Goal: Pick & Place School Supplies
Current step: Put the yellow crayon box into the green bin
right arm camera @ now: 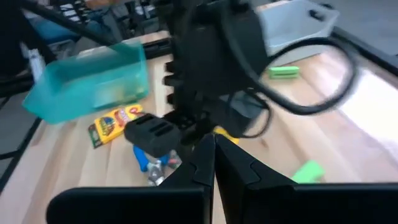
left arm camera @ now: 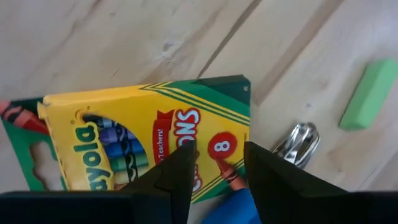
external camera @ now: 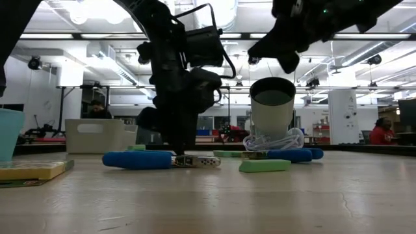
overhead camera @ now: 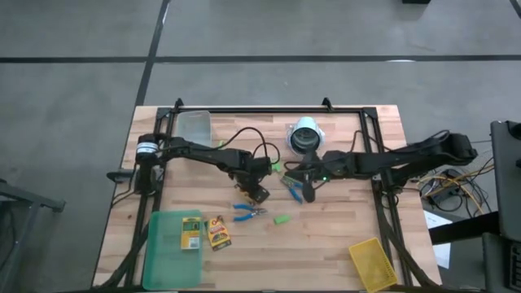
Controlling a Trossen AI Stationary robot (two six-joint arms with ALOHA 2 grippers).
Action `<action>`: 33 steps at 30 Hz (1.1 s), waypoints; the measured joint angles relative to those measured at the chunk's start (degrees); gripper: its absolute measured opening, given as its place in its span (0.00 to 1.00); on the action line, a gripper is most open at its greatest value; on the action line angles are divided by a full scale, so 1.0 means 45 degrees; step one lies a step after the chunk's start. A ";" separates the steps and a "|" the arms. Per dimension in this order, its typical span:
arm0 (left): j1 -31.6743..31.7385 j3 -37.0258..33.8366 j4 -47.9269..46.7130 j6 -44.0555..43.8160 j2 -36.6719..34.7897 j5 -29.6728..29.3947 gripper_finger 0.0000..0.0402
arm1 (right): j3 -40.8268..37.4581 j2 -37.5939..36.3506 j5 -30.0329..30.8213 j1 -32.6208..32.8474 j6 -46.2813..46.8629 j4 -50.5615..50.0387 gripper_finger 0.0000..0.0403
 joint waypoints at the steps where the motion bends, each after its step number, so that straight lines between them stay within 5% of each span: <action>1: 0.0000 0.0000 -0.0005 0.0317 0.0000 0.0000 0.36 | 0.0000 0.0209 -0.0126 0.0005 0.0004 0.0154 0.02; 11: -0.0005 -0.0010 -0.0117 0.3991 -0.0034 -0.0258 0.36 | 0.0294 0.1465 -0.0471 0.0010 0.0658 0.0561 0.02; 21: -0.0024 0.0000 -0.0226 0.6243 -0.0049 -0.2622 0.36 | 0.0461 0.1115 -0.0472 0.0010 0.0614 0.0565 0.02; 27: 0.0027 -0.0029 -0.0265 0.6068 -0.0352 -0.1700 0.37 | 0.0461 0.1096 -0.0467 0.0010 0.0619 0.0570 0.02; 33: 0.0110 0.0117 -0.0339 0.3538 -0.2061 -0.1470 0.37 | 0.0461 0.1111 -0.0475 -0.0047 0.0346 0.0561 0.02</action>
